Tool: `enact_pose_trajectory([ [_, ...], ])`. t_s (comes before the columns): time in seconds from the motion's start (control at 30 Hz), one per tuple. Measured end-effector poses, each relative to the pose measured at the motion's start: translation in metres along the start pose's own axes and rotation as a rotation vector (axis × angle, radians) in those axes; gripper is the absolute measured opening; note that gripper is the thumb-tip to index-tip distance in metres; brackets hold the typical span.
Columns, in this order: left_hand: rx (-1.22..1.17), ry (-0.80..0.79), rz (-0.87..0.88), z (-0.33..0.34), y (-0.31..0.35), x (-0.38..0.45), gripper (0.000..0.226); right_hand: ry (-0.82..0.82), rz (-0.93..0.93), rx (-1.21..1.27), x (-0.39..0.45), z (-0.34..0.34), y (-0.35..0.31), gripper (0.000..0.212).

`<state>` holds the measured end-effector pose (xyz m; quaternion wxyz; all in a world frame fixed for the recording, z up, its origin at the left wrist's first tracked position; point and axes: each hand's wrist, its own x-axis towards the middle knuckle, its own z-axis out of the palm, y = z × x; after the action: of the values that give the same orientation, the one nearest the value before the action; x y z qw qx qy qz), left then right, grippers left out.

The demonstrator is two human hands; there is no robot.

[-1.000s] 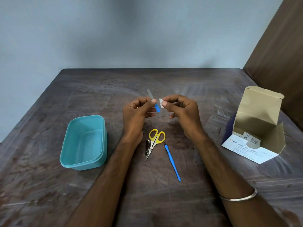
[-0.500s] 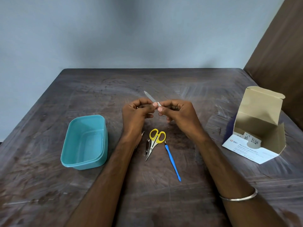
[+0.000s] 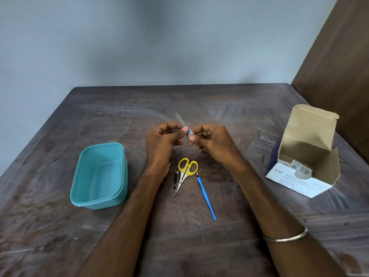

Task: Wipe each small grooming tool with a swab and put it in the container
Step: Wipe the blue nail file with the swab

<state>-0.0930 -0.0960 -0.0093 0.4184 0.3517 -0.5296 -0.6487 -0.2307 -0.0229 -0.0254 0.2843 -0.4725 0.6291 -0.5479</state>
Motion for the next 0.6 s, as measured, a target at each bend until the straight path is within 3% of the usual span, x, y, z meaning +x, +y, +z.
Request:
enact_pose_trajectory([
  [0.2, 0.007, 0.034, 0.034, 0.000, 0.004, -0.002, 0.007, 0.090, -0.009, -0.055, -0.002, 0.001, -0.001, 0.014],
  [0.33, -0.047, 0.140, 0.095, 0.002, 0.012, -0.004, 0.008, 0.167, -0.082, -0.171, -0.001, 0.002, 0.004, 0.007],
  [0.6, 0.323, 0.253, 0.315, -0.008, 0.032, -0.025, 0.024, 0.201, -0.224, -0.463, 0.001, 0.001, 0.016, 0.013],
])
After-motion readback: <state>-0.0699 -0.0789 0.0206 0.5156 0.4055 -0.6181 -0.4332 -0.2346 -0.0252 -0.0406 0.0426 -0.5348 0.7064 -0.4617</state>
